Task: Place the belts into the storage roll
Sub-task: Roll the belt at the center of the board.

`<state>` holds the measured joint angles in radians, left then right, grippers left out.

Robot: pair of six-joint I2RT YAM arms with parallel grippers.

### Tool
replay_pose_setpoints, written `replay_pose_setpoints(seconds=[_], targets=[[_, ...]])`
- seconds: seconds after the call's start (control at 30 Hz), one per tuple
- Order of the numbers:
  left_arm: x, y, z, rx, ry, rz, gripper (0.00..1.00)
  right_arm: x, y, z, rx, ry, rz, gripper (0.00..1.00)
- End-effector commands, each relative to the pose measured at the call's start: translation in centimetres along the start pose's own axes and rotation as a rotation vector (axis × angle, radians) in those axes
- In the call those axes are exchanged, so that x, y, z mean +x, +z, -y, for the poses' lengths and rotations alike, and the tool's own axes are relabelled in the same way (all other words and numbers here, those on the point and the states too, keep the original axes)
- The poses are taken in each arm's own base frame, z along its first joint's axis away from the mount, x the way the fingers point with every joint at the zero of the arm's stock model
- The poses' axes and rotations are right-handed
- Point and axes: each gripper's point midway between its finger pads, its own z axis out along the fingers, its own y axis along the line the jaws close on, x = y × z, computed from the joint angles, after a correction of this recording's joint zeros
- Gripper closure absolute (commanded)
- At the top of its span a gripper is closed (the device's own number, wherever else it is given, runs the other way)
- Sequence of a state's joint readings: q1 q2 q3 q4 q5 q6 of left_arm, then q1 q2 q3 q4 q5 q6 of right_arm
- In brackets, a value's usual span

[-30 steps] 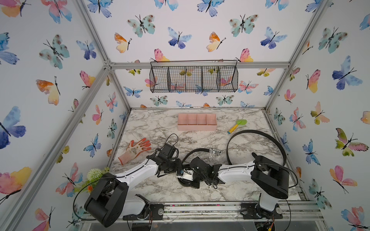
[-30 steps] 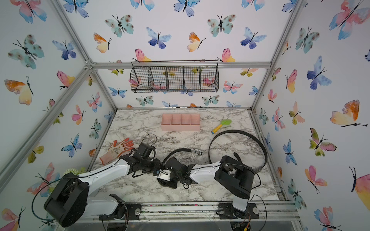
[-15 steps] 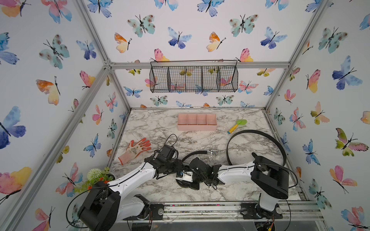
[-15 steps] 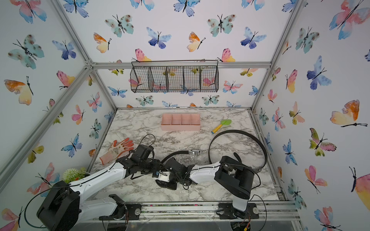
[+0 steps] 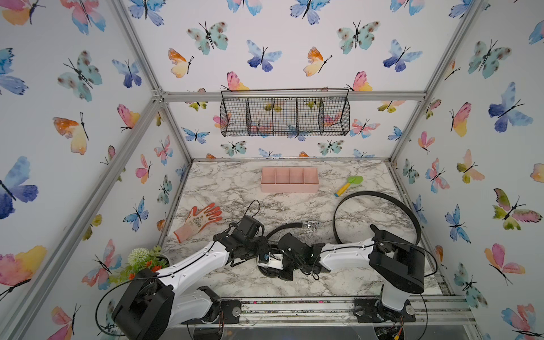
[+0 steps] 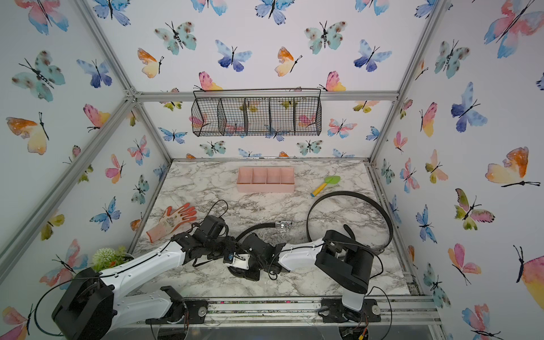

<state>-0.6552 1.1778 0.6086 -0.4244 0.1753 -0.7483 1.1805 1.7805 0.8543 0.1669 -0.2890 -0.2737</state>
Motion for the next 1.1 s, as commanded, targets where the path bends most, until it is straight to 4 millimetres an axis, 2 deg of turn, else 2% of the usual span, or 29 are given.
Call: replay_pose_setpoints(seconds=[0.0,0.23,0.4,0.53,0.77,1.07], targets=[[2.9,-1.2,-1.8,-0.104,-0.007,-0.118,0.43,1.5,-0.2,1.4,0.051,0.105,-0.047,0.97],[2.8,-2.4,-2.7,-0.140,-0.035,-0.127,0.42,1.3,-0.2,1.5,0.048,0.107,-0.046,0.97],[2.8,-2.1,-2.9,-0.006,-0.112,-0.142,0.39,1.1,-0.4,1.2,0.038,0.109,-0.031,0.97],[2.8,-2.0,-1.9,0.113,-0.149,-0.137,0.39,1.0,-0.4,1.1,0.033,0.112,-0.026,0.97],[4.5,-1.8,-1.2,0.223,-0.169,-0.172,0.41,0.8,-0.4,1.2,0.029,0.116,-0.019,0.97],[3.9,-1.3,-1.7,0.185,-0.181,-0.151,0.41,0.9,-0.3,1.0,0.014,0.119,-0.014,0.97]])
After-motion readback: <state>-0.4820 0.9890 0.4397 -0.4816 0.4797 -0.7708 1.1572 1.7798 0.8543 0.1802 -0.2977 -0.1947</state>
